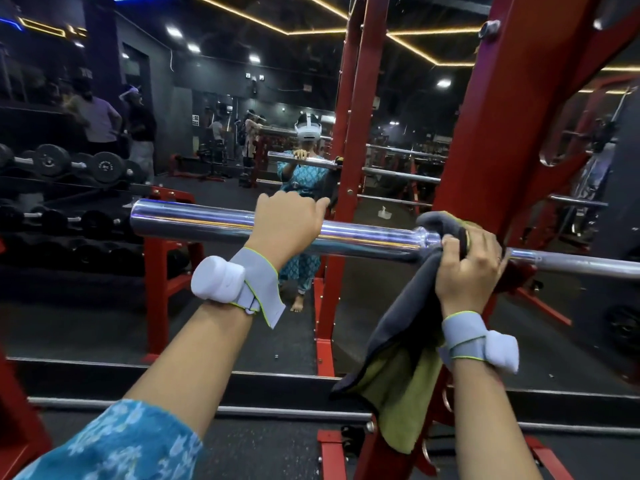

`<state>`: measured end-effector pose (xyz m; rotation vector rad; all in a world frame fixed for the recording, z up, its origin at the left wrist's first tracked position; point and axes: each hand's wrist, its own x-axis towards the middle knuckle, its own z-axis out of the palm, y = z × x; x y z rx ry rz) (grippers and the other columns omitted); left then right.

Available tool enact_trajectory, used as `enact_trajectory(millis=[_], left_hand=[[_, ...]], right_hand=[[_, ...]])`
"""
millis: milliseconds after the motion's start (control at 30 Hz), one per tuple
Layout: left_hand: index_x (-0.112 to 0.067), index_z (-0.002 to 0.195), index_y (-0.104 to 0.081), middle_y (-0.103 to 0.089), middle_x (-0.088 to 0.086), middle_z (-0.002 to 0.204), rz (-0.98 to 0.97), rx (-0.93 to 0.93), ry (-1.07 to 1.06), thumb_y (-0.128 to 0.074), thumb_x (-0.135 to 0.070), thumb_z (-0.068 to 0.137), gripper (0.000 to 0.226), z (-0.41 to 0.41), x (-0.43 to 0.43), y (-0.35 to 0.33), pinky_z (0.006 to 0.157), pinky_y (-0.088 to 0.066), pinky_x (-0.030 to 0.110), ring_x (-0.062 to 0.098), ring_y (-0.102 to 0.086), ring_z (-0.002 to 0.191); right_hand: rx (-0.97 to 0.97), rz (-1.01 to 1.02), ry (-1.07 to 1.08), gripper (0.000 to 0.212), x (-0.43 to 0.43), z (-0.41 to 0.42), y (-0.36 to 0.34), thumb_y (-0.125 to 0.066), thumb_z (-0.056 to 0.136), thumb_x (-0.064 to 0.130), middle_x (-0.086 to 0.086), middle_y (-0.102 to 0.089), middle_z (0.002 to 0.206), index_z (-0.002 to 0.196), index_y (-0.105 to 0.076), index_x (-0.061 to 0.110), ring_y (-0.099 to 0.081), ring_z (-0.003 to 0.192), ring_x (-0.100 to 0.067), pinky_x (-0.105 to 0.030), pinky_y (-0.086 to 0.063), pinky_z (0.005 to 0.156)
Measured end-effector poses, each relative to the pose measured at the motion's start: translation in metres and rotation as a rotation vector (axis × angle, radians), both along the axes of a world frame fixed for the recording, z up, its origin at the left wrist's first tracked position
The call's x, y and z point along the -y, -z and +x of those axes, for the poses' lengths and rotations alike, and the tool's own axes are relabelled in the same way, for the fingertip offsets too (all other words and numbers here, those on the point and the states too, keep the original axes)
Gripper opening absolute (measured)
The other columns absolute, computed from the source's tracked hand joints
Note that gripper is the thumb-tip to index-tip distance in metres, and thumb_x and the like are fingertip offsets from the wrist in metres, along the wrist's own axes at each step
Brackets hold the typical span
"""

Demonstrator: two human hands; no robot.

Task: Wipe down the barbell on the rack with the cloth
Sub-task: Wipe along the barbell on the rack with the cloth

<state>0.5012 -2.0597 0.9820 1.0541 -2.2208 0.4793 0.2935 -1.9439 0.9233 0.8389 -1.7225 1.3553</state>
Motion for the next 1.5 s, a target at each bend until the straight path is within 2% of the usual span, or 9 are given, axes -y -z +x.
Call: enact_trajectory(millis=[67,167,367,600,767,933,1100,1333,1500], left_hand=[[-0.014,0.103,-0.059,-0.063,0.01,0.104,-0.055,0.047,0.108,-0.029,-0.043,0.099,0.042,-0.018,-0.014,-0.004,0.083,-0.036,0.038,0.03,-0.056,0.102],[-0.015,0.108,-0.055,-0.061,0.009,0.106,0.003,0.127,0.285,-0.039,-0.055,0.085,0.049,-0.053,-0.044,-0.001,0.08,-0.037,0.034,0.029,-0.056,0.102],[-0.013,0.112,-0.047,-0.057,0.007,0.112,-0.031,0.131,0.259,-0.059,-0.038,0.077,0.045,-0.112,-0.073,0.015,0.082,-0.037,0.035,0.026,-0.055,0.103],[-0.015,0.101,-0.044,-0.062,0.006,0.097,-0.134,0.092,0.233,-0.063,-0.025,0.075,0.034,-0.117,-0.066,0.02,0.065,-0.028,0.032,0.029,-0.061,0.089],[-0.018,0.082,-0.044,-0.063,0.005,0.088,-0.064,0.093,0.317,-0.059,-0.038,0.072,0.028,-0.118,-0.068,0.007,0.06,-0.032,0.028,0.028,-0.063,0.082],[-0.015,0.073,-0.045,-0.036,-0.001,0.061,0.038,0.177,0.305,-0.064,-0.038,0.065,0.03,-0.119,-0.064,-0.001,0.058,-0.031,0.026,0.025,-0.046,0.062],[-0.016,0.069,-0.042,-0.032,-0.001,0.059,0.04,0.159,0.304,-0.064,-0.037,0.063,0.031,-0.122,-0.062,0.001,0.058,-0.03,0.027,0.024,-0.042,0.061],[-0.017,0.069,-0.042,-0.039,0.0,0.066,0.036,0.134,0.297,-0.064,-0.038,0.066,0.031,-0.12,-0.065,0.002,0.06,-0.031,0.028,0.025,-0.045,0.065],[-0.019,0.073,-0.047,-0.06,0.005,0.082,0.023,0.092,0.315,-0.065,-0.041,0.064,0.03,-0.12,-0.066,0.004,0.061,-0.032,0.027,0.029,-0.059,0.076]], right_hand=[[-0.028,0.013,-0.02,0.043,0.0,-0.004,0.0,-0.043,0.081,0.036,-0.018,-0.065,0.1,0.094,-0.067,0.003,-0.057,0.102,-0.038,-0.059,-0.028,0.106],[-0.077,0.003,-0.048,0.042,0.006,0.003,0.004,-0.046,0.082,0.037,-0.017,-0.066,0.099,0.095,-0.068,0.003,-0.054,0.101,-0.032,-0.059,-0.035,0.098],[-0.168,0.067,-0.088,0.041,-0.008,-0.022,0.009,-0.045,0.087,0.035,-0.016,-0.064,0.105,0.103,-0.066,0.003,-0.045,0.104,-0.025,-0.044,-0.024,0.104],[-0.06,0.008,-0.009,0.04,-0.017,-0.045,0.006,-0.048,0.086,0.026,-0.027,-0.061,0.105,0.104,-0.063,-0.006,-0.056,0.1,-0.044,-0.044,-0.034,0.094],[-0.138,0.107,-0.216,0.046,-0.015,-0.017,0.017,-0.044,0.087,0.036,-0.021,-0.057,0.118,0.112,-0.065,0.004,-0.043,0.116,-0.029,-0.048,-0.027,0.102],[-0.028,0.057,-0.153,0.051,-0.023,-0.038,0.015,-0.039,0.09,0.039,-0.021,-0.053,0.124,0.119,-0.061,0.004,-0.044,0.12,-0.036,-0.045,-0.025,0.108],[-0.003,0.038,-0.176,0.049,-0.015,-0.024,0.018,-0.041,0.088,0.033,-0.026,-0.052,0.125,0.117,-0.062,-0.001,-0.042,0.122,-0.041,-0.045,-0.023,0.106],[-0.104,-0.002,-0.287,0.039,-0.017,-0.007,0.043,-0.046,0.091,0.019,-0.024,-0.047,0.131,0.121,-0.059,-0.001,-0.034,0.125,-0.03,-0.041,-0.025,0.108],[-0.059,0.043,-0.443,0.045,-0.024,-0.008,0.064,-0.045,0.093,0.023,-0.005,-0.029,0.15,0.136,-0.048,0.008,-0.017,0.142,-0.025,-0.029,-0.01,0.118]])
